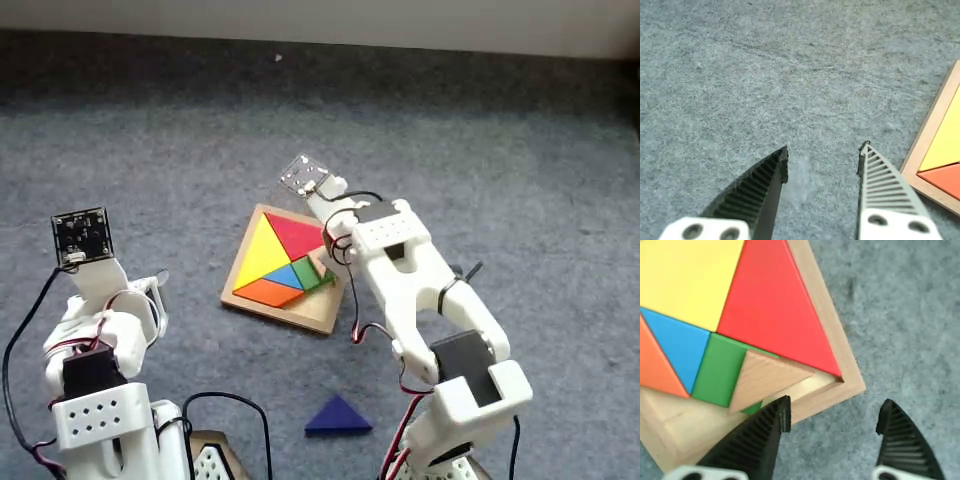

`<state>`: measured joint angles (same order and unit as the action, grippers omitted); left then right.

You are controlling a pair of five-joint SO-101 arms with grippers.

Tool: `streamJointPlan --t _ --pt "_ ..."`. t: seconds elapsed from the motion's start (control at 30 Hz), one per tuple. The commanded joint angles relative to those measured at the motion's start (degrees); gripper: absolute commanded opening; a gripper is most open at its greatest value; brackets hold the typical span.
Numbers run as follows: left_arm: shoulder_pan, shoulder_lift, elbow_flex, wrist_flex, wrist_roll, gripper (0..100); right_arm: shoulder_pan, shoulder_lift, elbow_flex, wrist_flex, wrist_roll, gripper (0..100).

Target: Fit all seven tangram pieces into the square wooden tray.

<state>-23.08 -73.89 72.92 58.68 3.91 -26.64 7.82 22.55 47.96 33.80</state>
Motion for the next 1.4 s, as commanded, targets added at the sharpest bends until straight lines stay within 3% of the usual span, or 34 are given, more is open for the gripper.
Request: streamJointPlan --t 0.0,0.23,0.4,0.6,1.0,1.37 --pt "1.01 -0.48 -0.22 -0.97 0.62 23 0.75 0.57 -4.97 0.13 -0.79 26.5" --pt "1.01 -0.48 -0.22 -0.97 0.62 23 1.71 -8.92 -5.93 4.18 -6.51 26.5" --pt "1.01 -0.48 -0.31 -1.05 0.62 23 -3.38 -14.73 1.1 4.09 -8.79 26.5" --pt "1.01 -0.48 -0.31 -1.05 0.62 23 -8.22 -12.97 4.97 -3.47 -8.79 26.5" --pt "1.01 -0.48 -0.31 -1.05 0.62 23 -5.76 -2.51 -0.04 -4.88 -8.7 26.5" --pt "1.01 -0.48 -0.4 -0.79 0.53 23 -2.42 -2.33 -0.13 -1.98 -8.79 26.5"
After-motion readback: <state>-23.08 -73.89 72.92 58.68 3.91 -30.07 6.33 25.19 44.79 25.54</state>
